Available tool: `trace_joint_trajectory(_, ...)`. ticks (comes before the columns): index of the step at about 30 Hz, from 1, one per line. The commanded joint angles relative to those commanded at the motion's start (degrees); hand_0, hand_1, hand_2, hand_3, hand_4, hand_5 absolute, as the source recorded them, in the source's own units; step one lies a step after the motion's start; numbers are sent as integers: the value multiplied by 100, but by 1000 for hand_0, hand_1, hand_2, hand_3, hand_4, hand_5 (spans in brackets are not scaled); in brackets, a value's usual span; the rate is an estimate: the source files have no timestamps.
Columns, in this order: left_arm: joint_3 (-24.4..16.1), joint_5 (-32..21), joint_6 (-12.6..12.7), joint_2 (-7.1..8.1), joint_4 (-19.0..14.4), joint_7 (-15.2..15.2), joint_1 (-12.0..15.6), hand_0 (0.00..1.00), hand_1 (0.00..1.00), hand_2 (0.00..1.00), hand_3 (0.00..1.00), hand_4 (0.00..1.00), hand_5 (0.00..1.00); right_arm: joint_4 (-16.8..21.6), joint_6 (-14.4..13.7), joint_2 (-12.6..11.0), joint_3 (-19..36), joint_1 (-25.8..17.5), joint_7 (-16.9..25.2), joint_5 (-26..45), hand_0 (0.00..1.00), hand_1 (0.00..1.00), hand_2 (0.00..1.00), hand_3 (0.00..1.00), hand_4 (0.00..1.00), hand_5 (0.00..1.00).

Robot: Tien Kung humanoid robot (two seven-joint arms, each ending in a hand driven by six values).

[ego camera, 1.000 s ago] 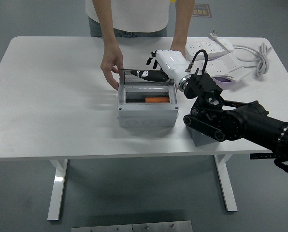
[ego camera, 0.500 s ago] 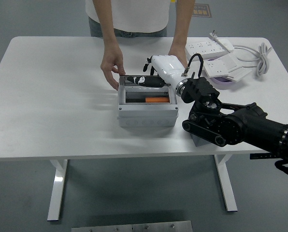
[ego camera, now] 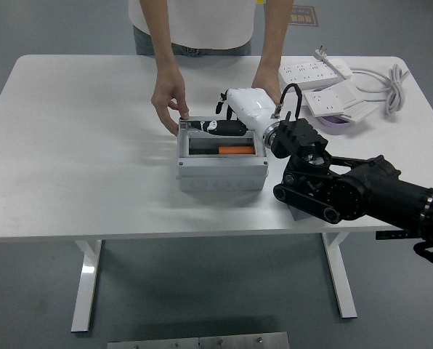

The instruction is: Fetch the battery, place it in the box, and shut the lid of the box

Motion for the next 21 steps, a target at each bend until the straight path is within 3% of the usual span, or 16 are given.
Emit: trace_joint_trajectory(21,-9,19,1,-9,-10,0,17,572,726,609,533,434,2,-16,174,-82,288,-112,-274,-22,239,345,469,580,995,998)
